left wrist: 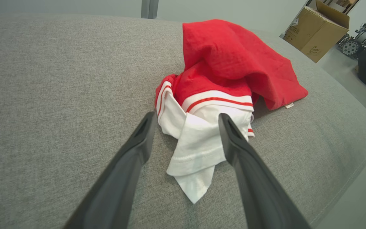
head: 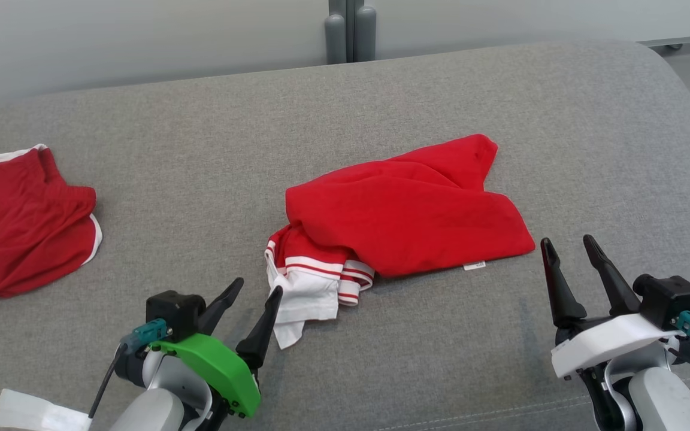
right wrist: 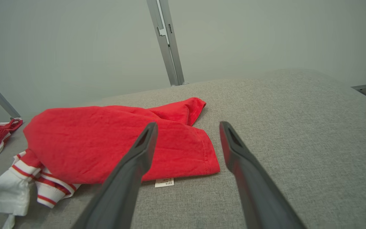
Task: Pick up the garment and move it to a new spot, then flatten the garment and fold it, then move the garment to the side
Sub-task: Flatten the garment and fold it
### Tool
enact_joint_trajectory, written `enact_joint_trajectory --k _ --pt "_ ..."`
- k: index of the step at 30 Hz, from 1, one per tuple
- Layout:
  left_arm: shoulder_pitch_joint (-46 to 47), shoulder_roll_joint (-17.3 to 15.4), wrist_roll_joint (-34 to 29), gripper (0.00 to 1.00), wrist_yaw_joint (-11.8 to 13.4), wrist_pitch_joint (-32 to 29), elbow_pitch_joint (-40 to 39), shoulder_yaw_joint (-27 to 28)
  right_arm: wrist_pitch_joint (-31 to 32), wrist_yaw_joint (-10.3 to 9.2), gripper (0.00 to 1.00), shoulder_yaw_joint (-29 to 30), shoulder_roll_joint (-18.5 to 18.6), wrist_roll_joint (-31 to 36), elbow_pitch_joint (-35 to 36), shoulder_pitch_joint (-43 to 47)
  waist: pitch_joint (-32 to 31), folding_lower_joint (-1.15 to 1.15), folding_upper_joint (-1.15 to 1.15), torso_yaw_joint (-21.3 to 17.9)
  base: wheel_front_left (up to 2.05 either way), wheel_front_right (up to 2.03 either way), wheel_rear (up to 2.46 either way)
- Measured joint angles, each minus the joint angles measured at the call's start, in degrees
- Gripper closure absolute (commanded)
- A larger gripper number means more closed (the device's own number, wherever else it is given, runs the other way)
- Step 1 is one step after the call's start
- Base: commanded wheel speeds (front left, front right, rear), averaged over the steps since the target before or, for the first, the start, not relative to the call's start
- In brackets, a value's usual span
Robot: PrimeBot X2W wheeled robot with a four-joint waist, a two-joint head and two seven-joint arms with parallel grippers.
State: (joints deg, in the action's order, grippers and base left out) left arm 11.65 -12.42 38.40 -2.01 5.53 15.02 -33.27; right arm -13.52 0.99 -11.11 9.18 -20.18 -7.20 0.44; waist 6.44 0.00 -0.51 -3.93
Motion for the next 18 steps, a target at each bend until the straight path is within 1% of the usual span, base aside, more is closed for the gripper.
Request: enact_joint_trajectory --k 5,8,11,18 --pt "-0.2 -0.3 0.2 0.00 0.0 -0.9 -1.2 -0.2 1.9 0.00 0.00 0.4 0.3 -0.7 -1.4 0.0 0.6 0.00 0.00 -0.2 0.00 0.00 0.00" --pt "-0.2 -1.0 0.2 0.00 0.0 -1.4 -2.1 -0.3 3.4 0.02 0.00 0.6 0.3 -1.4 -2.8 -0.4 1.4 0.00 0.00 -0.3 0.00 0.00 0.00" --pt "-0.2 -1.2 0.2 0.00 0.0 -2.0 -3.1 -0.5 5.1 0.45 0.00 0.7 0.5 -1.9 -4.4 -1.4 2.3 0.00 0.00 -0.4 0.00 0.00 0.00" --pt "-0.2 -1.5 0.2 0.00 0.0 -3.2 -4.6 -1.0 7.1 0.60 0.00 1.6 1.5 -3.7 -6.6 -4.6 4.1 0.00 0.00 -0.1 0.00 0.00 0.00"
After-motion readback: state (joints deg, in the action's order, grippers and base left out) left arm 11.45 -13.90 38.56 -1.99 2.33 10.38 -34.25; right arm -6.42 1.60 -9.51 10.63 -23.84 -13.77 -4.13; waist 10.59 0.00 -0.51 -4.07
